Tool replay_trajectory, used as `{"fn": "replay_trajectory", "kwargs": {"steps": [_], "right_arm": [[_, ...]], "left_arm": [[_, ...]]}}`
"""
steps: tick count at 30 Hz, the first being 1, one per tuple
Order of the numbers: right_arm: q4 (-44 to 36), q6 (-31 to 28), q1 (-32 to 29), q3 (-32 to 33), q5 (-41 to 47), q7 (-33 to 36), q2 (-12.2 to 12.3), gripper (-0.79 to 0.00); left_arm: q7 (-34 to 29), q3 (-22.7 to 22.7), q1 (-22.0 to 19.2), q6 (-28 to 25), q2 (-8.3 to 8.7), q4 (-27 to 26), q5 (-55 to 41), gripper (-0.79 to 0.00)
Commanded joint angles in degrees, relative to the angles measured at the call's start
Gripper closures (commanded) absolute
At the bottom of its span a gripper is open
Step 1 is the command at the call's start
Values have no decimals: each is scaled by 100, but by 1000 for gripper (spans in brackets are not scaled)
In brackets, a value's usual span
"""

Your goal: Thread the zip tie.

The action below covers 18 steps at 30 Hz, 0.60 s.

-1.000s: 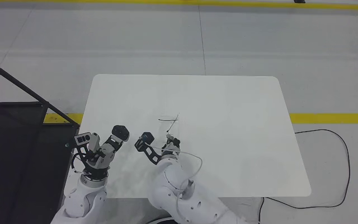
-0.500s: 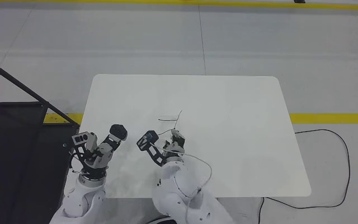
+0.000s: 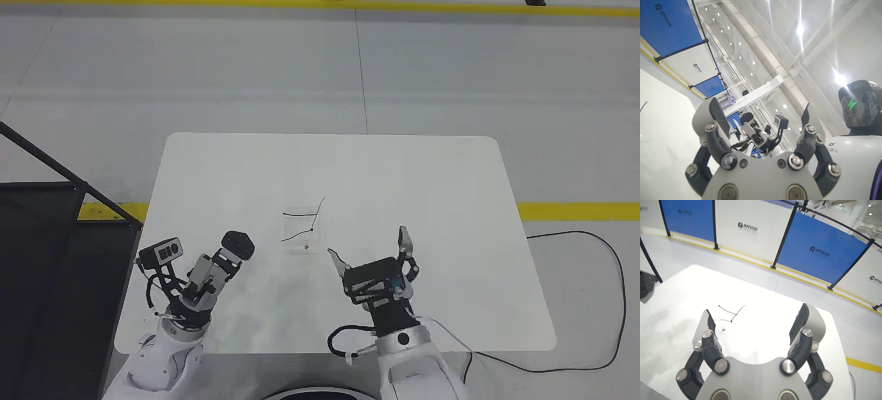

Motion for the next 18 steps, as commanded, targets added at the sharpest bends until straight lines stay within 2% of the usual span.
{"fn": "replay_trajectory", "kwargs": {"steps": [1,5,18], "right_arm": [[-126,21,-344,214,305,-699,43,-785],[-126,78,-607,552,787,-1439,89,-785],[-126,78,-607,552,787,-1438,88,-784]], "left_arm": [[373,48,-41,24,-42,-8,509,-785],[373,48,-41,24,-42,-8,509,-785],[373,48,-41,24,-42,-8,509,-785]]}}
